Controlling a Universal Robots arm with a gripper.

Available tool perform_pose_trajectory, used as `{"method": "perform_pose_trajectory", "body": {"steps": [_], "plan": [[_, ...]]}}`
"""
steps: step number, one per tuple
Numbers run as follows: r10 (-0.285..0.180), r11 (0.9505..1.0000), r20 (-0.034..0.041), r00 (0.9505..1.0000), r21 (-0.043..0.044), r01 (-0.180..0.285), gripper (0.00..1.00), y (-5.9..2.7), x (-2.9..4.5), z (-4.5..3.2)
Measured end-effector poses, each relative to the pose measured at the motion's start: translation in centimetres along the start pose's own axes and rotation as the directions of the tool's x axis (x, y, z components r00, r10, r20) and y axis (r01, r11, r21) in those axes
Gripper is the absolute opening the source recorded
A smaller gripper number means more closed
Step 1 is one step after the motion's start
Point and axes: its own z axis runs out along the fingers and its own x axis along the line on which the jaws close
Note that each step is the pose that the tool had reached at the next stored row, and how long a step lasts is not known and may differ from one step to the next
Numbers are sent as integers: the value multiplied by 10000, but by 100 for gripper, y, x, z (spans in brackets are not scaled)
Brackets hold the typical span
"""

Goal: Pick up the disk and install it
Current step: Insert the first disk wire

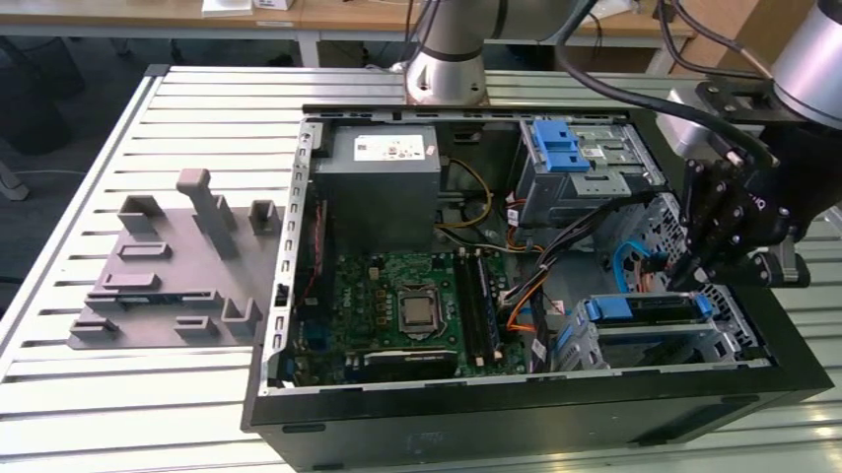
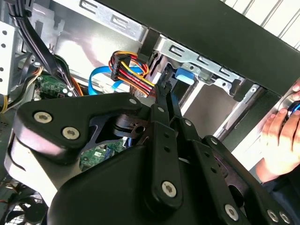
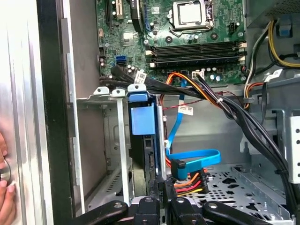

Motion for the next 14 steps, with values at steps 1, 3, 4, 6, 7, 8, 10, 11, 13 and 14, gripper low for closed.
{"method": "perform_pose_trajectory", "body": {"steps": [1, 3, 4, 6, 7, 8, 10, 11, 13, 14], "plan": [[-7, 10000, 9, 10000, 12, 7, 16, 3, 16, 2], [-24, 10000, 20, 10000, 36, 24, 16, 11, 40, 6], [-41, 10000, 24, 10000, 47, 41, 16, 17, 47, 8], [-94, 9999, 46, 9999, 71, 94, 16, 30, 53, 13], [-123, 9999, 66, 9999, 86, 123, 16, 36, 54, 17], [-151, 9998, 91, 9998, 101, 150, 16, 41, 55, 21], [-193, 9997, 139, 9997, 144, 191, 16, 55, 57, 30], [-207, 9996, 158, 9997, 173, 205, 16, 60, 60, 36], [-222, 9995, 170, 9996, 233, 218, 16, 66, 69, 43], [-226, 9994, 173, 9996, 253, 222, 16, 67, 74, 47]]}}
